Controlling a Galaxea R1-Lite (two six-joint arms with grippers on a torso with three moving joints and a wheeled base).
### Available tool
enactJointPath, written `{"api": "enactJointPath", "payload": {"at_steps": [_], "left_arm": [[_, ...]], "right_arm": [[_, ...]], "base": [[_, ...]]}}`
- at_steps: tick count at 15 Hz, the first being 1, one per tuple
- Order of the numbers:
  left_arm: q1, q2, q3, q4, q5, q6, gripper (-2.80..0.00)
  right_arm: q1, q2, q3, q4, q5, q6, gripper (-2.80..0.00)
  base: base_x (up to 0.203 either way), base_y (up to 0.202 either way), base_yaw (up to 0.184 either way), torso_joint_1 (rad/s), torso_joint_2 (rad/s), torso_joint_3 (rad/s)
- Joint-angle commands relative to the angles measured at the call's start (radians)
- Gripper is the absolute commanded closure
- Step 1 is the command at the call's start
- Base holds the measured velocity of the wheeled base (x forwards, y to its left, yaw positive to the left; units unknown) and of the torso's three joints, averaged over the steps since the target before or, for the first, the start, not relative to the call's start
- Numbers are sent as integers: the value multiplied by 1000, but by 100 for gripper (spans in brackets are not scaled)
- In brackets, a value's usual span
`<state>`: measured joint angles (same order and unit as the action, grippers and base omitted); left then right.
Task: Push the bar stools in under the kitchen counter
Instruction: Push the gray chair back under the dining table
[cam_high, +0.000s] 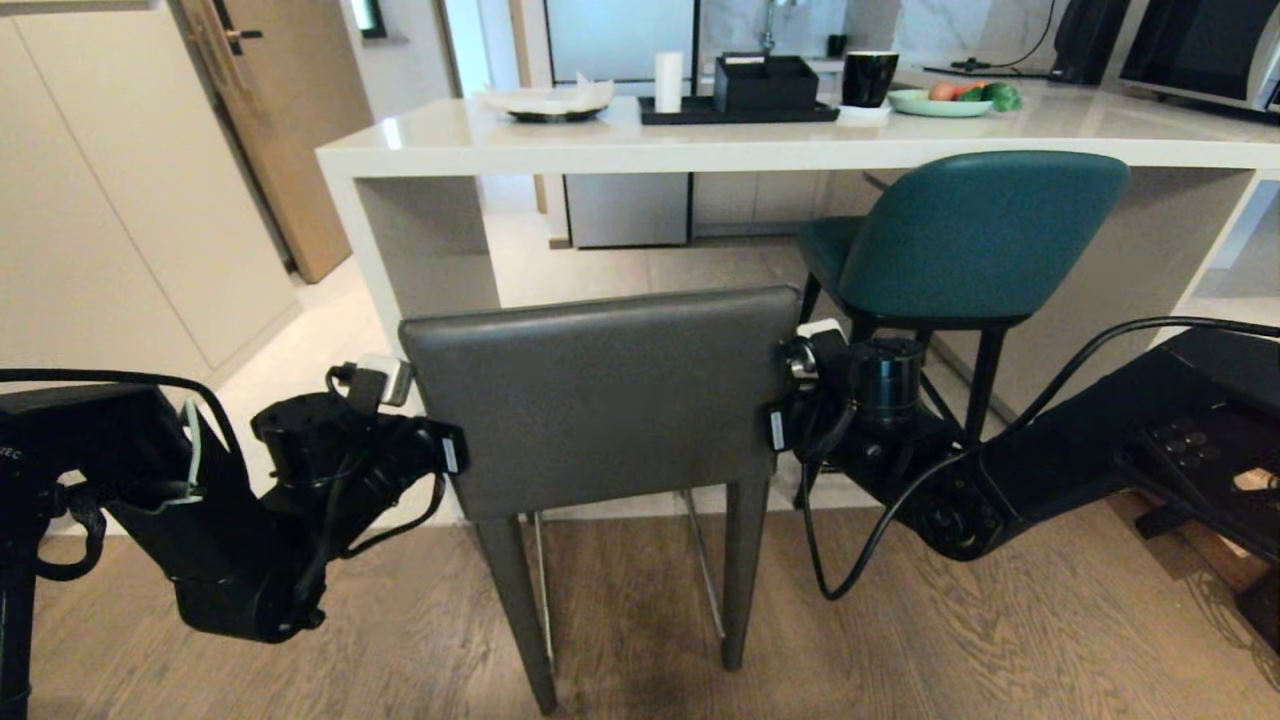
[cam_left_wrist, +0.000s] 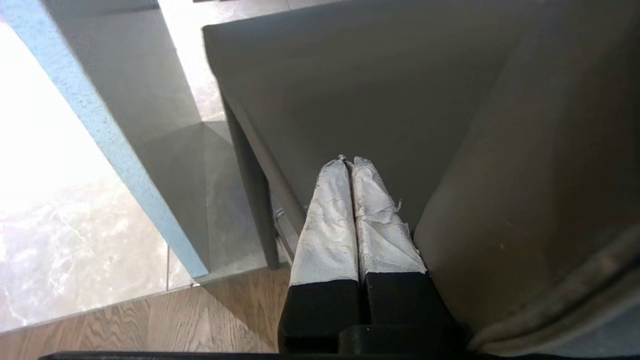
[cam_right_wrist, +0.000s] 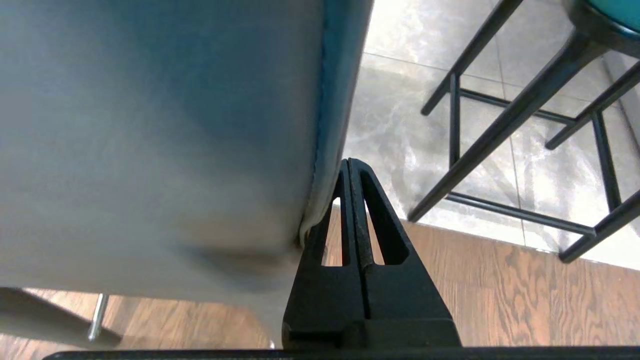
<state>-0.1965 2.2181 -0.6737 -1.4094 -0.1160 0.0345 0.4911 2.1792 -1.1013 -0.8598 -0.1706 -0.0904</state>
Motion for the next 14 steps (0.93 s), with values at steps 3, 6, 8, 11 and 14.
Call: {"api": "enactJointPath", "payload": {"at_steps": [3,6,8,11,14], "left_arm": [[-31,-9,71,-29,-5,-4,0],[-67,3,62,-25,-3,-5,0],[-83,28,53,-22,3,-5,0],[-84,64,21,-8,8,-5,0],[-83,67,-33,48,27,-7,0]], "right_arm": [[-54,-17,53,-42,1,-2,0],[-116,-16,60,-54,24,-2,0],[-147,-16,60,-54,41,-2,0],[-185,-11,62,-56,69,1,0],[-209,-7,61,-59,86,3,0]], "base": [[0,0,0,0,0,0],[0,0,0,0,0,0],[0,0,0,0,0,0],[0,0,0,0,0,0],[0,0,0,0,0,0]]}}
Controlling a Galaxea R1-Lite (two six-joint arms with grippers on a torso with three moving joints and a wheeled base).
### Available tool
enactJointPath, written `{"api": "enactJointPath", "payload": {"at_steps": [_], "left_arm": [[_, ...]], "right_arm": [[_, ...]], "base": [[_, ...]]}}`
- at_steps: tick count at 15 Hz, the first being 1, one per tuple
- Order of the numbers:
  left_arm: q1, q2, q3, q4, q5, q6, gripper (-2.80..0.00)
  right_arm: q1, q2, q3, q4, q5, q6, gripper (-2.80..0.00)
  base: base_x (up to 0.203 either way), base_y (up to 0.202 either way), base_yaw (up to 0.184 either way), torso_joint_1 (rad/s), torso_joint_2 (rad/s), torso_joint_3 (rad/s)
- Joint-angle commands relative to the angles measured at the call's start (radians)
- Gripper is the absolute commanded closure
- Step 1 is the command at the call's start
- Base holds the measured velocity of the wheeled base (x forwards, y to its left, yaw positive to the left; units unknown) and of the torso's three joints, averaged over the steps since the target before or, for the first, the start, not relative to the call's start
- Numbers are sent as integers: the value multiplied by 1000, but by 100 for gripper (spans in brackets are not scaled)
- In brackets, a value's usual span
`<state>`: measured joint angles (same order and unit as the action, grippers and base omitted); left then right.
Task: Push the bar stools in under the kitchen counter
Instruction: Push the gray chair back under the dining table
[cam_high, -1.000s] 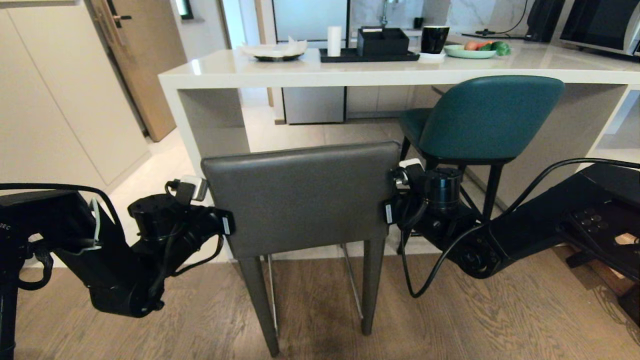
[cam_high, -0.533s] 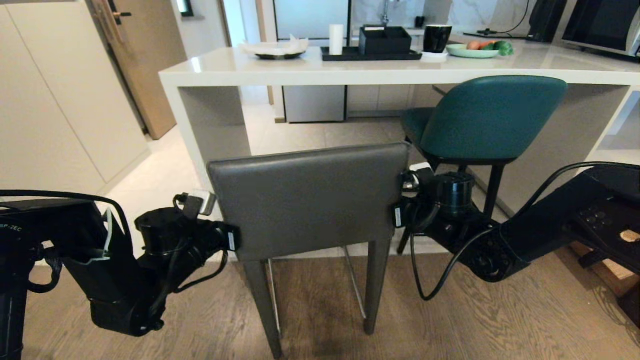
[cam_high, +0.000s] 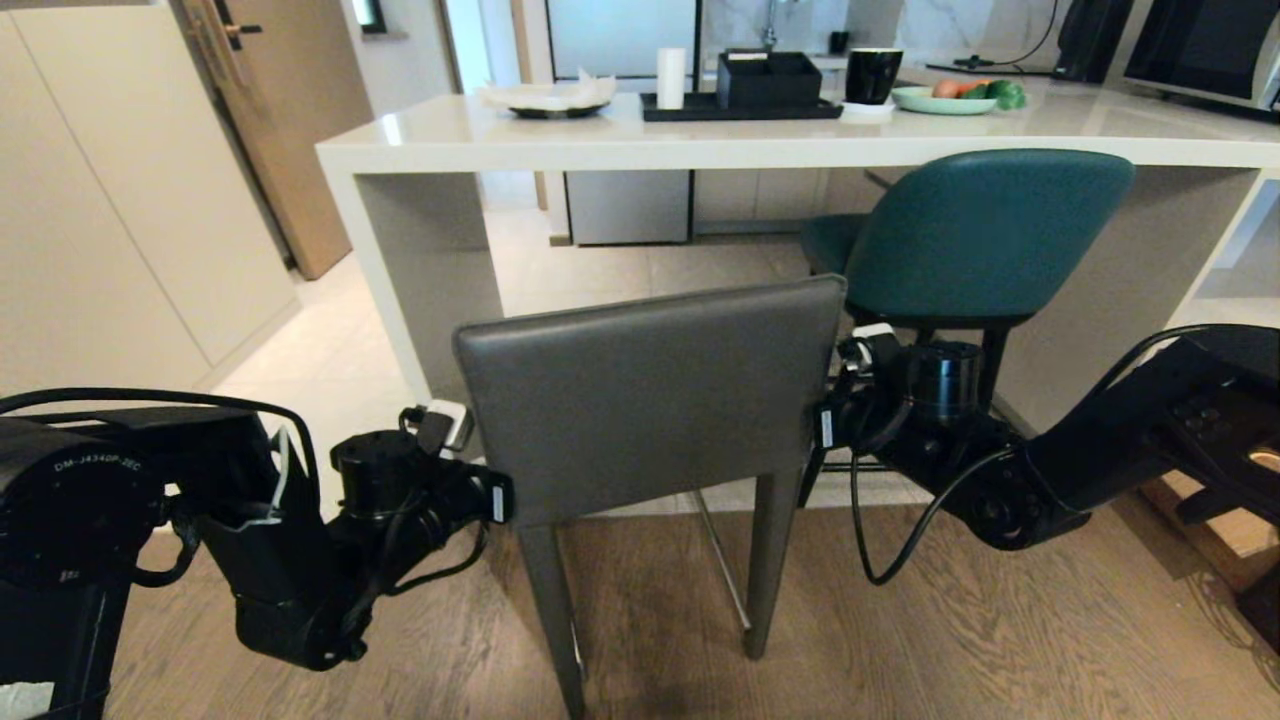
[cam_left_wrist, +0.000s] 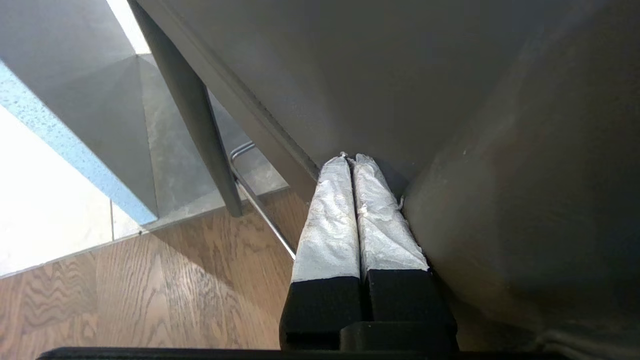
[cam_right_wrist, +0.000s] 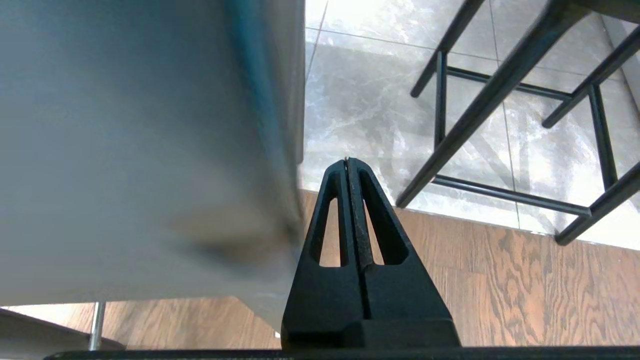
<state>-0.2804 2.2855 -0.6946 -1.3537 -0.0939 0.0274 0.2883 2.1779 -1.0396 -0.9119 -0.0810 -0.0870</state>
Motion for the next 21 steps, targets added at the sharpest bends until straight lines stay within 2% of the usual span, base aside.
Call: {"api": "enactJointPath", "payload": {"at_steps": [1,6,10,13,16,21], "left_arm": [[0,0,-35,13,14,0,0],[-5,29,-112,84,17,2,0],[-32,9,-49,70,16,0,0],[-32,-14,27,6,16,-1,0],[-18,-44,113,-83,35,-1,0],[-5,-107,143,-93,46,-35,0]], "right_arm": [[-15,-6,0,-12,-2,0,0],[-72,-7,12,-26,29,-2,0],[-79,-19,60,-61,30,-2,0],[-86,-8,96,-125,40,-2,0],[-121,17,28,-127,99,-2,0],[-139,85,-112,-123,133,-2,0]], "base": [[0,0,0,0,0,0],[0,0,0,0,0,0],[0,0,0,0,0,0],[0,0,0,0,0,0],[0,0,0,0,0,0],[0,0,0,0,0,0]]}}
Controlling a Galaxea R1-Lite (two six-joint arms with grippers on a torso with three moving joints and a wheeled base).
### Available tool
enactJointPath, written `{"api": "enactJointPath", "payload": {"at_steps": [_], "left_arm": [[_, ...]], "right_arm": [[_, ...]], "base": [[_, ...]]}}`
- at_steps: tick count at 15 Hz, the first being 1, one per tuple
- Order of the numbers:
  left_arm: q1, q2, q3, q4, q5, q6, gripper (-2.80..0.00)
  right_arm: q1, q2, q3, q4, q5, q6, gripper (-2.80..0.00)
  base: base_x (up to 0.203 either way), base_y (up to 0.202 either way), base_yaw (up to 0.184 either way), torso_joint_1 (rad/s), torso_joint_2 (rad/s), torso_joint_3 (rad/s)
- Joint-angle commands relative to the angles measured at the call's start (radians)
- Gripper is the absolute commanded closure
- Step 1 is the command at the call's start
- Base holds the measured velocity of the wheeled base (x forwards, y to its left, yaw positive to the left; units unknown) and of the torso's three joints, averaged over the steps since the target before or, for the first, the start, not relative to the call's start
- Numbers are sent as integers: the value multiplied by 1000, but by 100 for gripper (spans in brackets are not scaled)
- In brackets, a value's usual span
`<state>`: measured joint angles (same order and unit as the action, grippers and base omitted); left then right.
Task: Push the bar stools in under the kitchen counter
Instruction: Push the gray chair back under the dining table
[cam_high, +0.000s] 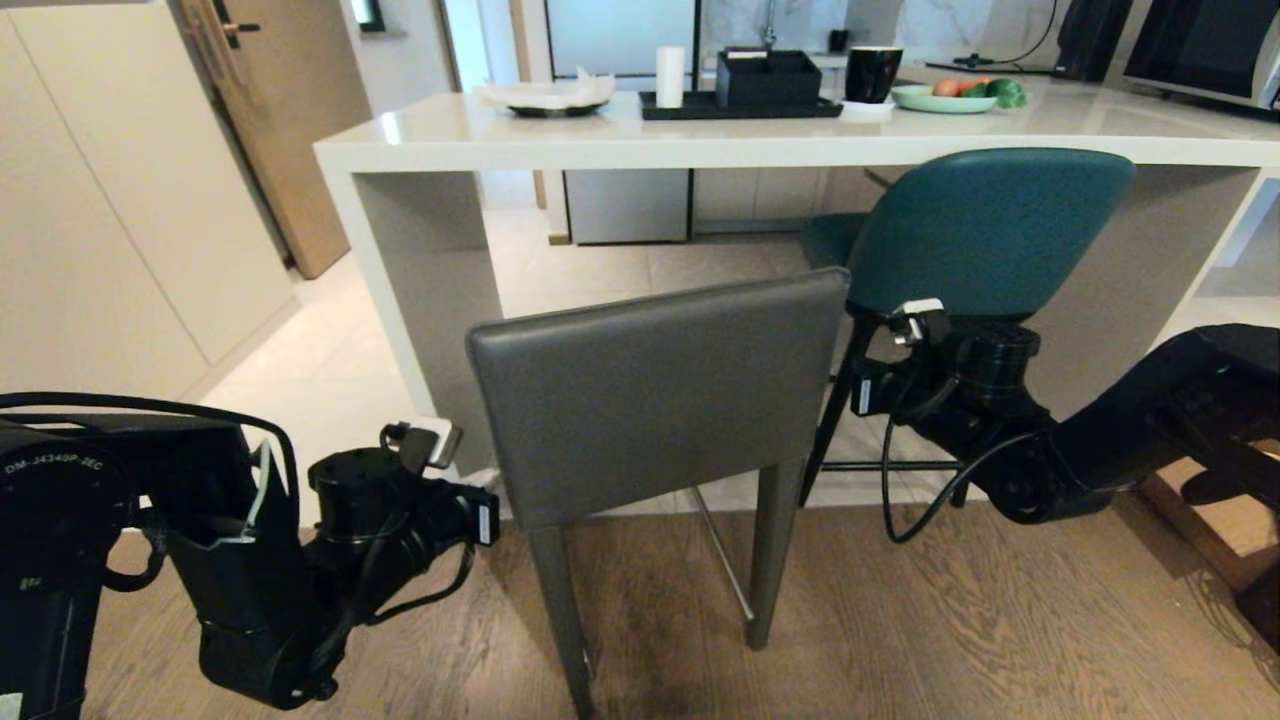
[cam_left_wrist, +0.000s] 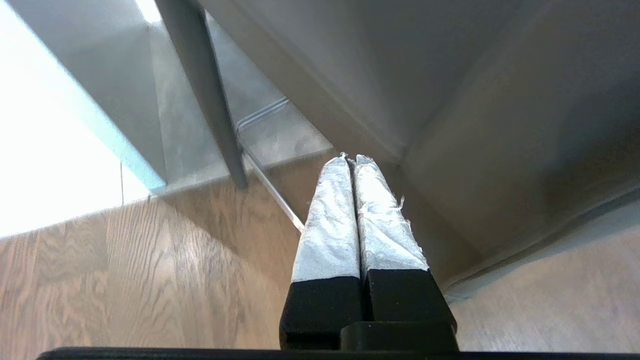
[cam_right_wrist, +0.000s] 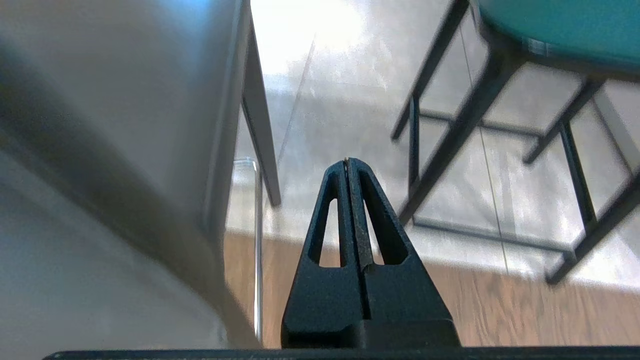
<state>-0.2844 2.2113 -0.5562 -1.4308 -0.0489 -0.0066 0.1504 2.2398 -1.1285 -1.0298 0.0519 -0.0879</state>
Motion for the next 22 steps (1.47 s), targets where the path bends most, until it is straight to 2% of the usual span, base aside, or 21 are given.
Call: {"api": "enactJointPath", "payload": {"at_steps": [1,4,7,9,12,16,22], "left_arm": [[-1,-39,-3,-14,2,-1,0],[-4,-28,-57,-10,62,-3,0],[-40,-59,-36,-7,67,-5,0],[-77,-71,-27,-4,78,-21,0],[-87,-71,-30,18,139,-26,0],[-61,-62,-78,63,141,-26,0],[-28,7,-250,146,139,-26,0]], "right_arm": [[-2,42,-65,-2,9,-1,0],[-2,125,-264,60,34,-1,0],[2,203,-468,189,65,-1,0],[33,243,-549,265,96,0,0],[82,235,-529,265,100,37,0],[107,169,-402,237,116,51,0],[104,134,-255,138,143,43,0]], "base": [[0,0,0,0,0,0],[0,0,0,0,0,0],[0,0,0,0,0,0],[0,0,0,0,0,0],[0,0,0,0,0,0],[0,0,0,0,0,0],[0,0,0,0,0,0]]}}
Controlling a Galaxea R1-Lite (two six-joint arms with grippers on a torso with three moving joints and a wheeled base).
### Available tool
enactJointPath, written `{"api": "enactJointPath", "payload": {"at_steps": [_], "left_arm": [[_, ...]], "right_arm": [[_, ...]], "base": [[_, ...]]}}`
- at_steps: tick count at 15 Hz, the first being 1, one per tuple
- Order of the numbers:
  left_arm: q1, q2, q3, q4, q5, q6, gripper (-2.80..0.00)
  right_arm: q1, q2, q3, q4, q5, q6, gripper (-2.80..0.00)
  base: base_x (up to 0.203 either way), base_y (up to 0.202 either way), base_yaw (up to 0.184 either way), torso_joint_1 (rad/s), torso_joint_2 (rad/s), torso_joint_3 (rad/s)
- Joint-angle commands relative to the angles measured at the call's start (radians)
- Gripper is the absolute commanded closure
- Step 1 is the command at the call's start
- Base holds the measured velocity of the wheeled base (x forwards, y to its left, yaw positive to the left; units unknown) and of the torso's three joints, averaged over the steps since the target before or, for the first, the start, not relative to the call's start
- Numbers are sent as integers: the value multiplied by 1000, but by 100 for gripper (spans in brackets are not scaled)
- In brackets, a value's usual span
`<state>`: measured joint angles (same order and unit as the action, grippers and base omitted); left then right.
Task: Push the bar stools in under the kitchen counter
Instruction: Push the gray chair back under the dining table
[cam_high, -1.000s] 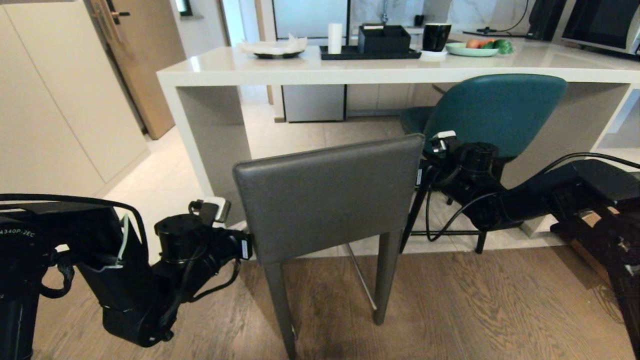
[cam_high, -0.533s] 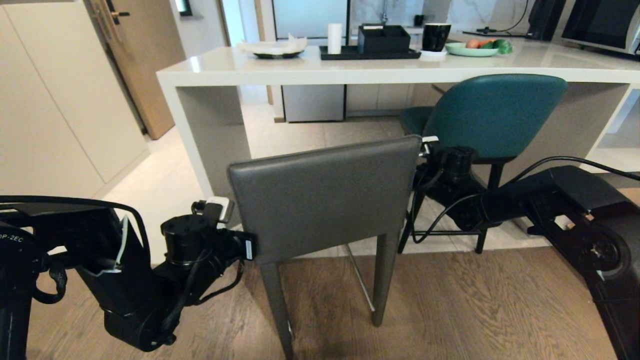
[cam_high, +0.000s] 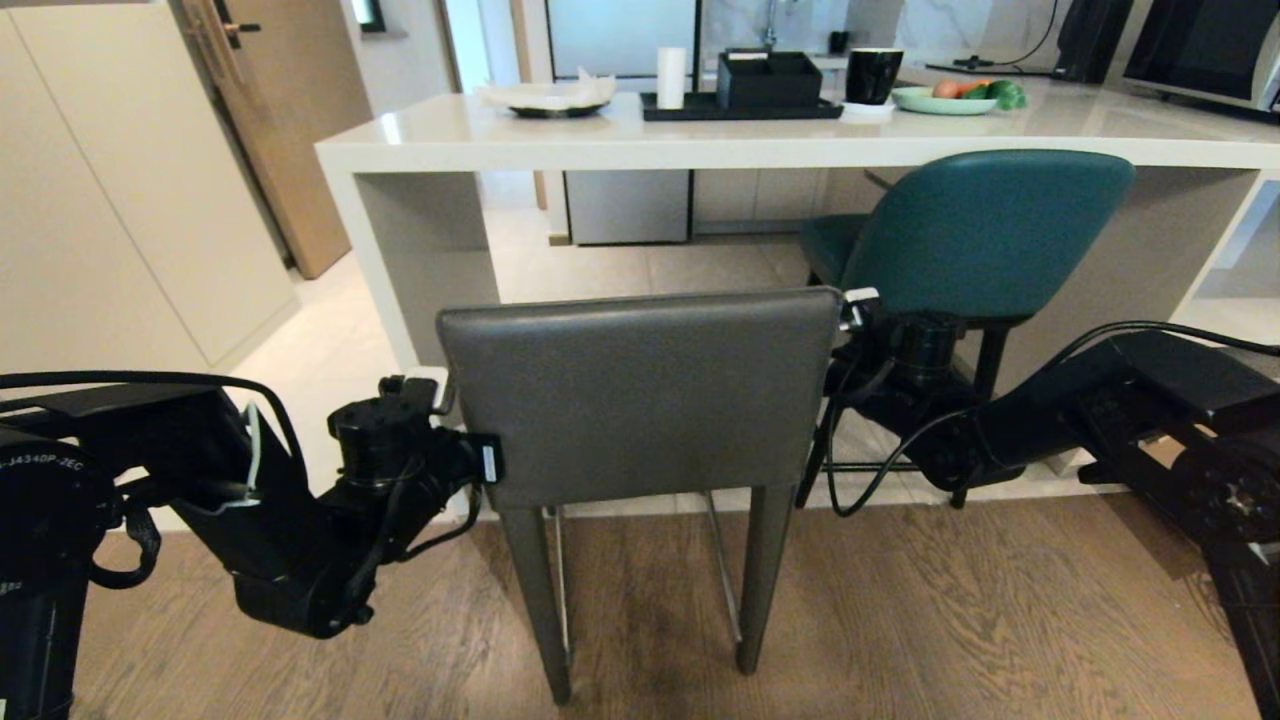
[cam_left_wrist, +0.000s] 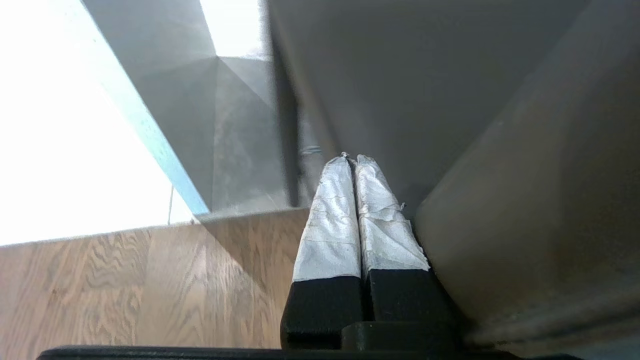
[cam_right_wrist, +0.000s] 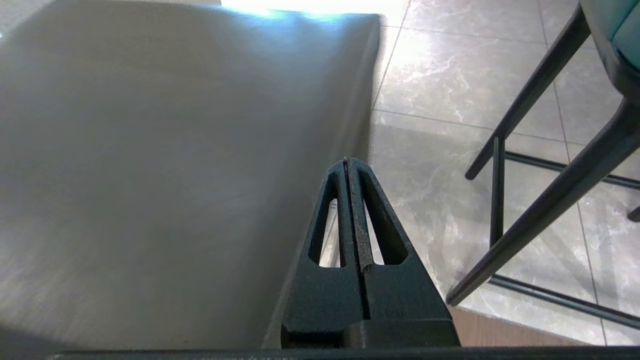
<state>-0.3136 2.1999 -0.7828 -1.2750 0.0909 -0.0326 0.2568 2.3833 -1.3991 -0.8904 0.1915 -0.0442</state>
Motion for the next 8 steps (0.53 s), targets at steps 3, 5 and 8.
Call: {"api": "enactJointPath", "payload": {"at_steps": [3,5,8], "left_arm": [[8,36,-81,40,-2,2,0],[15,37,-76,40,-2,2,0],[34,33,-50,5,-11,-1,0]], "right_arm": [[-7,-12,16,-1,3,-11,0],[-11,-8,8,5,-1,-11,0],[-11,-5,-25,37,-45,-11,0]], "base": [[0,0,0,0,0,0],[0,0,0,0,0,0],[0,0,0,0,0,0]]}}
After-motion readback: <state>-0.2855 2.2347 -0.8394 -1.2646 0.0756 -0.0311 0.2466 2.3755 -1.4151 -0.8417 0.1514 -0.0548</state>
